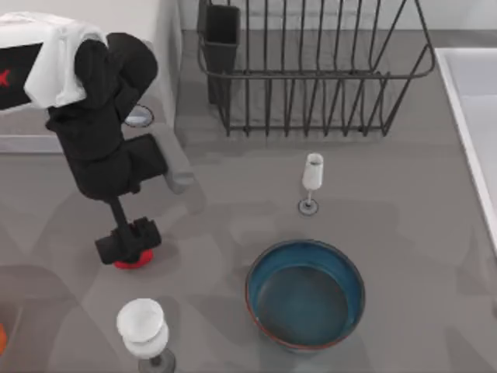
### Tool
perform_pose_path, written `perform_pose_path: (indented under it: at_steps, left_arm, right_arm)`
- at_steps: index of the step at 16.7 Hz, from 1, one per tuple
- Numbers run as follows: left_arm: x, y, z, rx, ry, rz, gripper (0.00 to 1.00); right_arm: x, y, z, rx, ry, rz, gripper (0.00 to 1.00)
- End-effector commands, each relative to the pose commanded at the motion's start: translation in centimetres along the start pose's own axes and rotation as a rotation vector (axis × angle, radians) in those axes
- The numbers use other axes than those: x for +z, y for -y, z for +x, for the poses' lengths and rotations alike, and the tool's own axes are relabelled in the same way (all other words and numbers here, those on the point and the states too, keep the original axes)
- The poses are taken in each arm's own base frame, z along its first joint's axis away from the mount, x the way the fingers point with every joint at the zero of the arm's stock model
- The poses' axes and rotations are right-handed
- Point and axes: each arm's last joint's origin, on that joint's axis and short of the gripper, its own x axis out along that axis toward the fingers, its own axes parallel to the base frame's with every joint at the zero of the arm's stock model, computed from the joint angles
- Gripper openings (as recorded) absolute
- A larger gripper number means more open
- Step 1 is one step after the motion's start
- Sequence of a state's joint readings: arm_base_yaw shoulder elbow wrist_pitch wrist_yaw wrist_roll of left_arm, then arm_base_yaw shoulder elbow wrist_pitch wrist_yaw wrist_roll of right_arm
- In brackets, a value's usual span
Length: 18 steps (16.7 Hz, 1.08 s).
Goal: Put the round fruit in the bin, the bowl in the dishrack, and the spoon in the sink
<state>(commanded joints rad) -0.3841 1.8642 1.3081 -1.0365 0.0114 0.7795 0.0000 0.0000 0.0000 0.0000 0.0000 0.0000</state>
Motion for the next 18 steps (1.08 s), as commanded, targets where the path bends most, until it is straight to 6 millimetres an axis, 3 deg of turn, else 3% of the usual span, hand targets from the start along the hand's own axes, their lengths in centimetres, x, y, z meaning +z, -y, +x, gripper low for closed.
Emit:
perform_pose_path:
  at_steps: [8, 12, 18]
  left_arm:
    - [0.2, 0.0, 6.6, 0.001, 0.002, 0.004, 1.00]
    - [0.1, 0.1, 6.9, -0.001, -0.001, 0.005, 1.00]
    - [0.1, 0.1, 6.9, -0.001, -0.001, 0.005, 0.55]
  right_arm:
    - [0.0, 0.0, 0.0, 0.000, 0.000, 0.000, 1.00]
    - [0.0, 0.0, 0.0, 0.000, 0.000, 0.000, 1.00]
    - [0.0, 0.0, 0.0, 0.000, 0.000, 0.000, 1.00]
